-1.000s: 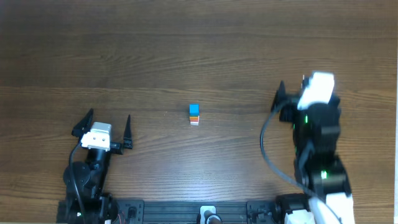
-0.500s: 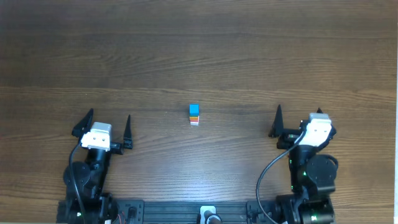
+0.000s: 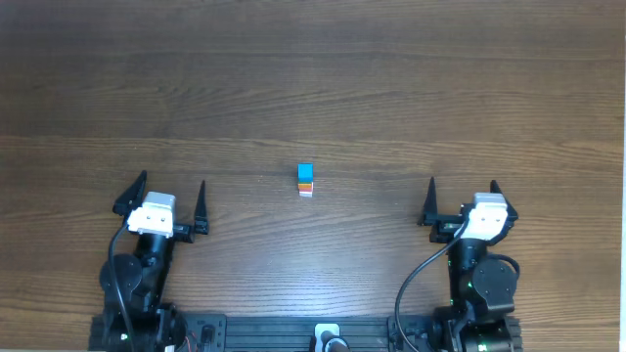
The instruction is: Stack Cubes
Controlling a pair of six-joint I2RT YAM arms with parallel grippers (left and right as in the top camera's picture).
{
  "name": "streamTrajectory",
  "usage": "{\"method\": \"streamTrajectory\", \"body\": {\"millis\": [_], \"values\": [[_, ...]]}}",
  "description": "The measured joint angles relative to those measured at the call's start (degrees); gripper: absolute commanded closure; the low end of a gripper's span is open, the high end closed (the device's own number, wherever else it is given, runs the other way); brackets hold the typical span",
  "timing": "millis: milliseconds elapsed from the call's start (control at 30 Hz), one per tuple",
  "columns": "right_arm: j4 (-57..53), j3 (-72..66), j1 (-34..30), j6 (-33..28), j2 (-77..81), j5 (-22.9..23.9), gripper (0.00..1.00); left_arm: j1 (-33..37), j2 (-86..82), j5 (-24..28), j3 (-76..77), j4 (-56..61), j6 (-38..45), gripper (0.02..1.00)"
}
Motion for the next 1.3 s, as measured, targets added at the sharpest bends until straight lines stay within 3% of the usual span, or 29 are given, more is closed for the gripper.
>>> {"method": "streamTrajectory", "body": {"millis": [533,1300], "values": [[0.83,-3.19,-5.77,-0.48,-0.02,-0.42,0.007,0.0,0.0,0.0,0.0,0.0,0.0,0.018],[0.83,-3.19,-5.79,-0.7,-0.02,-0.42,0.007,0.0,0.0,-0.02,0.0,0.0,0.0,0.018]]}}
